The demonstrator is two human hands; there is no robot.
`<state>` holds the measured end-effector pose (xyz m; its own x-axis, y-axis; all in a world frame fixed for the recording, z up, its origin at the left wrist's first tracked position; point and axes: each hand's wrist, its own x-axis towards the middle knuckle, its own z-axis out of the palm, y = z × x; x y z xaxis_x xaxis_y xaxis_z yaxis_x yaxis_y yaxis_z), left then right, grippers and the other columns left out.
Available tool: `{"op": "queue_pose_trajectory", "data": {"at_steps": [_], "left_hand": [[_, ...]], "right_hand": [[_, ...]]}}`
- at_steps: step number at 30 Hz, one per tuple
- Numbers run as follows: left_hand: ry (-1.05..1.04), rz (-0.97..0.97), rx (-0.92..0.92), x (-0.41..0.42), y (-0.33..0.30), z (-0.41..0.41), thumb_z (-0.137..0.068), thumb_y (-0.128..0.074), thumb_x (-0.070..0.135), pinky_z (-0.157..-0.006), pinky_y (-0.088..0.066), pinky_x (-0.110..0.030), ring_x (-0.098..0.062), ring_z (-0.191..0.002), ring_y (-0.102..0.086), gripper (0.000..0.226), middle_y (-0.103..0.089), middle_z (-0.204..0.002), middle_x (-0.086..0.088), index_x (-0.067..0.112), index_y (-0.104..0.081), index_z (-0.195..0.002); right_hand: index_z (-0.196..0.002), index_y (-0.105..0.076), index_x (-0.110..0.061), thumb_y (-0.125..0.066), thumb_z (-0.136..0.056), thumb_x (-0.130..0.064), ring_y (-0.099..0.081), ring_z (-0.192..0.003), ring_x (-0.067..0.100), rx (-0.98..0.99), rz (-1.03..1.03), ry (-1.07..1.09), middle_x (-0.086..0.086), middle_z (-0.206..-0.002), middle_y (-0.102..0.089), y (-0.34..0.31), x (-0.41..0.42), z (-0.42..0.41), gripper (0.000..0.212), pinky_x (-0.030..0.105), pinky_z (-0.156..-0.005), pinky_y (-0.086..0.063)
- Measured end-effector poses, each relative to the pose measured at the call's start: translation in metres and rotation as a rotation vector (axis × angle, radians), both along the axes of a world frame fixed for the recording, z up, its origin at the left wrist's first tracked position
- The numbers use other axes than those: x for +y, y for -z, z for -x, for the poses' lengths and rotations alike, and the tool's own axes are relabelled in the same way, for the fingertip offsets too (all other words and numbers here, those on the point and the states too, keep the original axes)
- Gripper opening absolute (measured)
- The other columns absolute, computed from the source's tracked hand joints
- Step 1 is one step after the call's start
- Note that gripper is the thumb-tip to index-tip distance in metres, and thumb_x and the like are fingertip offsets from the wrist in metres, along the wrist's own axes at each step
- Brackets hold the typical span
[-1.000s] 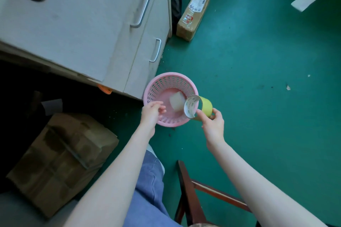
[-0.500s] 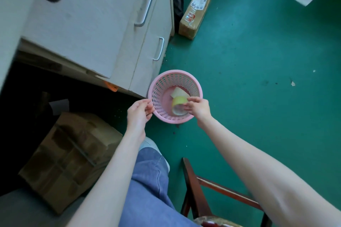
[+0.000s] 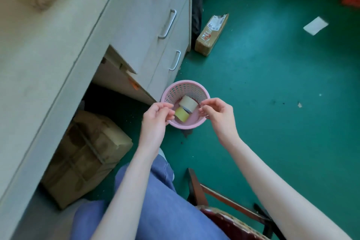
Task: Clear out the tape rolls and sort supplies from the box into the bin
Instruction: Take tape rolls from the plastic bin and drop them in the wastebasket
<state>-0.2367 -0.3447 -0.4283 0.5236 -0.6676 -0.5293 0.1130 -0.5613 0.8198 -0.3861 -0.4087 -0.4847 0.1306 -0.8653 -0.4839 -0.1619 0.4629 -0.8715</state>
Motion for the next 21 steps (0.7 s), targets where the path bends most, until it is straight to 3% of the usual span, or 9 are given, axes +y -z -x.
{"op": "queue_pose_trajectory", "data": {"at_steps": [3,8,13,18,21], "left_hand": [[0.115,0.045,-0.041,0.019,-0.038,0.013,-0.094,-0.046,0.01,-0.058,-0.045,-0.012,-0.001,-0.062,-0.058,0.02,-0.064,-0.074,0.003,0.016,-0.064,-0.089],[0.238,0.223,-0.334,0.057,-0.113,0.029,-0.095,-0.05,0.014,-0.067,-0.047,-0.014,-0.002,-0.069,-0.06,0.016,-0.065,-0.074,0.009,0.023,-0.062,-0.091],[0.187,0.358,-0.446,0.099,-0.182,0.023,-0.096,-0.05,0.015,-0.065,-0.046,-0.007,-0.001,-0.075,-0.063,0.014,-0.065,-0.074,0.012,0.022,-0.062,-0.096],[0.062,0.509,-0.438,0.142,-0.223,0.002,-0.096,-0.05,0.014,-0.064,-0.046,-0.014,-0.007,-0.067,-0.061,0.015,-0.065,-0.074,0.007,0.022,-0.063,-0.095],[-0.045,0.561,-0.499,0.175,-0.246,-0.015,-0.092,-0.049,0.02,-0.062,-0.045,-0.014,-0.007,-0.064,-0.059,0.015,-0.064,-0.073,0.005,0.024,-0.063,-0.092]], "right_hand": [[-0.082,-0.066,-0.015,-0.055,-0.083,0.003,-0.063,-0.065,0.019,-0.034,0.121,-0.081,0.008,-0.073,-0.069,-0.048,0.017,0.007,0.021,0.037,-0.074,-0.053],[-0.085,-0.065,-0.007,-0.053,-0.086,0.009,-0.063,-0.065,0.012,-0.144,0.289,-0.151,0.007,-0.072,-0.068,-0.132,0.035,0.01,0.02,0.02,-0.067,-0.051],[-0.083,-0.066,-0.01,-0.052,-0.088,0.01,-0.062,-0.062,0.009,-0.26,0.361,-0.196,0.001,-0.066,-0.067,-0.197,0.059,-0.002,0.024,0.017,-0.065,-0.049],[-0.086,-0.067,-0.01,-0.054,-0.088,0.008,-0.062,-0.064,0.013,-0.342,0.418,-0.359,0.002,-0.068,-0.068,-0.25,0.093,-0.026,0.022,0.033,-0.062,-0.049],[-0.086,-0.066,-0.004,-0.054,-0.087,0.012,-0.061,-0.062,0.01,-0.439,0.466,-0.488,0.003,-0.066,-0.066,-0.28,0.114,-0.051,0.02,0.019,-0.066,-0.051]]}}
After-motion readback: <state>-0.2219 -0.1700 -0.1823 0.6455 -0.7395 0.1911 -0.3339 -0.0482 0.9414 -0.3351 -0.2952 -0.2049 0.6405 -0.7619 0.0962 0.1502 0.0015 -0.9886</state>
